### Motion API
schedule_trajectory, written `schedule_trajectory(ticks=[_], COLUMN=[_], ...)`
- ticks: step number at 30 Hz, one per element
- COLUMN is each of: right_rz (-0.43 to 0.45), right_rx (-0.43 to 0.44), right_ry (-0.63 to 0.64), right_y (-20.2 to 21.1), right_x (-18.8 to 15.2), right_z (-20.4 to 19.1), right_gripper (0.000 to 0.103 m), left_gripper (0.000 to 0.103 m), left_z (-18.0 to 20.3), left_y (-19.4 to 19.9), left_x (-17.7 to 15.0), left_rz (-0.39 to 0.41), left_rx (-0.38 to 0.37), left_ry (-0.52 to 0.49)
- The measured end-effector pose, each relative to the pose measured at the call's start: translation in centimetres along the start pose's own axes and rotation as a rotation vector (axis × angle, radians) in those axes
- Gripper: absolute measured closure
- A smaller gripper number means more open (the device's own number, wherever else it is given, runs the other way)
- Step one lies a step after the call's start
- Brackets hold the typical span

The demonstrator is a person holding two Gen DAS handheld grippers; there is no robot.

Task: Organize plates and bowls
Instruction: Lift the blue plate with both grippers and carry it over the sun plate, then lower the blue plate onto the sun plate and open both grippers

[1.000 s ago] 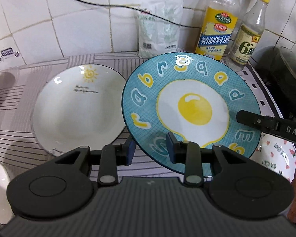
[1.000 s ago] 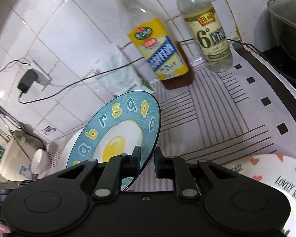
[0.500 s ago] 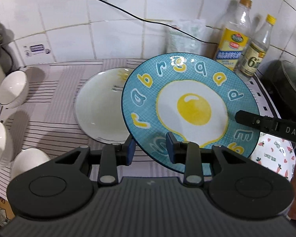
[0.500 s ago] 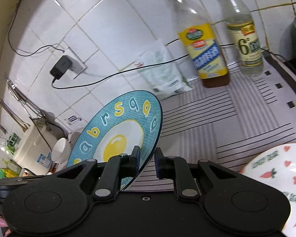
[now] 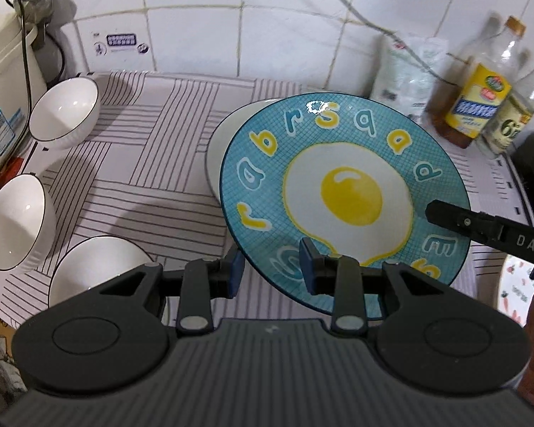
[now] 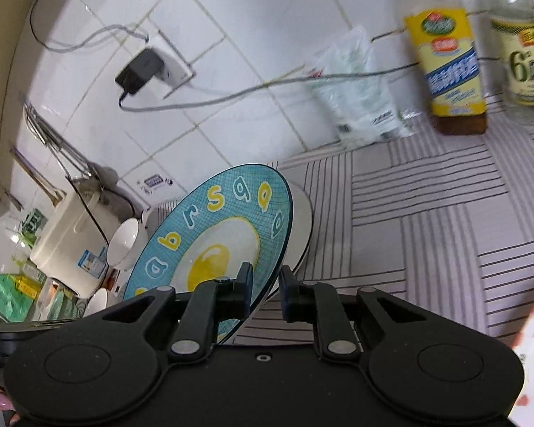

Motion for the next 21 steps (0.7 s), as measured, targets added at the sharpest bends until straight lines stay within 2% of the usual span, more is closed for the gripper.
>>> schedule_trajectory(ticks=[8, 11, 15, 21], right_rz=[-0.040, -0.053, -0.081, -0.078], right_rx=[-0.016, -0.030, -0.059, -0.096], right_ry=[-0.021, -0.041, -0.064, -0.037], right_y=[-2.7, -3.4, -4.4, -5.3], right_x=[-0.8, -0.9, -1.4, -1.6], right_z=[0.2, 0.6, 1.0, 0.6], right_gripper=[0.084, 0.084, 0.084, 0.084], left_gripper=[0.072, 0.072, 0.072, 0.072], left_z=[-1.3, -1.3, -1.3, -1.7], left_y=[-2.5, -3.1, -3.4, -3.9], left_x=[-1.1, -1.2, -1.2, -0.7], left_rz=[-0.054, -0.068, -0.071, -0.084], left_rx=[-0.020, -0.013, 0.033, 0.045], left_ry=[0.067, 0.057, 0.028, 0.026])
Point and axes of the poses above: each gripper's, at about its wrist camera, not at the fingertips, and y roughly against the way its jaws point, z to its right, x to its top, the point moved 9 cm from there along -y, roughly the way its jaws point, and after that the axes turned 11 degrees about -y, right-handed, at the moved point
